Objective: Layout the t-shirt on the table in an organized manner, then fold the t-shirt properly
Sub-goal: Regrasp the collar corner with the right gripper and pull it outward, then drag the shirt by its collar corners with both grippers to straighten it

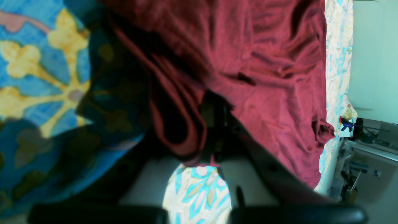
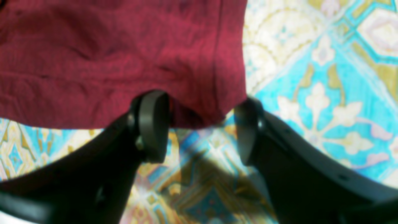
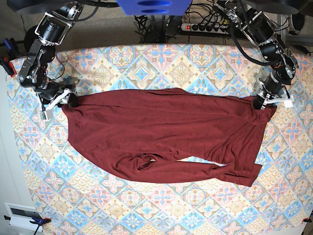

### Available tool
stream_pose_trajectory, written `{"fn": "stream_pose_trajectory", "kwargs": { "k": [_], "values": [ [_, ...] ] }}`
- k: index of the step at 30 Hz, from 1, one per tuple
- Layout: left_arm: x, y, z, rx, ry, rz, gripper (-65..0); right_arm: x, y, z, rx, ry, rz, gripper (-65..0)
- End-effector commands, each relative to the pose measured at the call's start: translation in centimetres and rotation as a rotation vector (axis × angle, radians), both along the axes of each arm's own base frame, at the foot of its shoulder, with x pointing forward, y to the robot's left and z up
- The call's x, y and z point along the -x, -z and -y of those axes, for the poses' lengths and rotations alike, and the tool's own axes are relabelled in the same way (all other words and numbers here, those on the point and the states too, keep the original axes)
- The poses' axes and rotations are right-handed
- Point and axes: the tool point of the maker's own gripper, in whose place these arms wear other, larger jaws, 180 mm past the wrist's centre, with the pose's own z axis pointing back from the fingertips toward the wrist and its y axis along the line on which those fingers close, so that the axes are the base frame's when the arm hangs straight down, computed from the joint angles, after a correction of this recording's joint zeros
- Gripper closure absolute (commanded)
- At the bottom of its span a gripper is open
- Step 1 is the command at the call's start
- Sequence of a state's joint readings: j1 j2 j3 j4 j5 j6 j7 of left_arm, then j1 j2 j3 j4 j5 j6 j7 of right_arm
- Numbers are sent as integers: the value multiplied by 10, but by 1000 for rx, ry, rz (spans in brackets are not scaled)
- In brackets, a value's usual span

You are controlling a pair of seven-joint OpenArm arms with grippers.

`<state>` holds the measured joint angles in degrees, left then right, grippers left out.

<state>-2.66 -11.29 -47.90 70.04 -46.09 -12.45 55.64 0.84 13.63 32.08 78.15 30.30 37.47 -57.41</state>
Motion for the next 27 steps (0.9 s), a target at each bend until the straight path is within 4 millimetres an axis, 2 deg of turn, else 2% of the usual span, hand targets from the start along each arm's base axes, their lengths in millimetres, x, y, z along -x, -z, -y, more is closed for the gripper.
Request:
{"fn": "stream_pose_trajectory", "kwargs": {
  "k": [1,4,8,10,14,17,19,23,27],
  "values": [
    [-8,-12,-6,-19,0,35,0,-12,-16,7,9,2,59,-316],
    [-8,-12,-6,-18,1,34,0,-9,-9,6,-5,8,39,-245],
    [-7,-11,-6,-17,4,30,0,-6,-3,7,-18,16,22,-71],
    [-6,-11,-6,-19,4,29,0,-6,-1,1,-37,19,24,-5],
    [0,-8,-9,-26,5,15,0,-10,-8,-5,-70,22,54,-1],
    [9,-16,-17,-64,10,21,0,-14,-16,-12,-139,28,94,0],
    [16,-20,-15,-84,32,26,0,-15,-20,-15,-173,31,112,0],
    [26,-28,-16,-114,61,31,0,12,-2,-13,-167,39,49,0],
    [39,-28,-22,-103,55,25,0,27,-2,-4,-123,26,30,0]
  ]
}}
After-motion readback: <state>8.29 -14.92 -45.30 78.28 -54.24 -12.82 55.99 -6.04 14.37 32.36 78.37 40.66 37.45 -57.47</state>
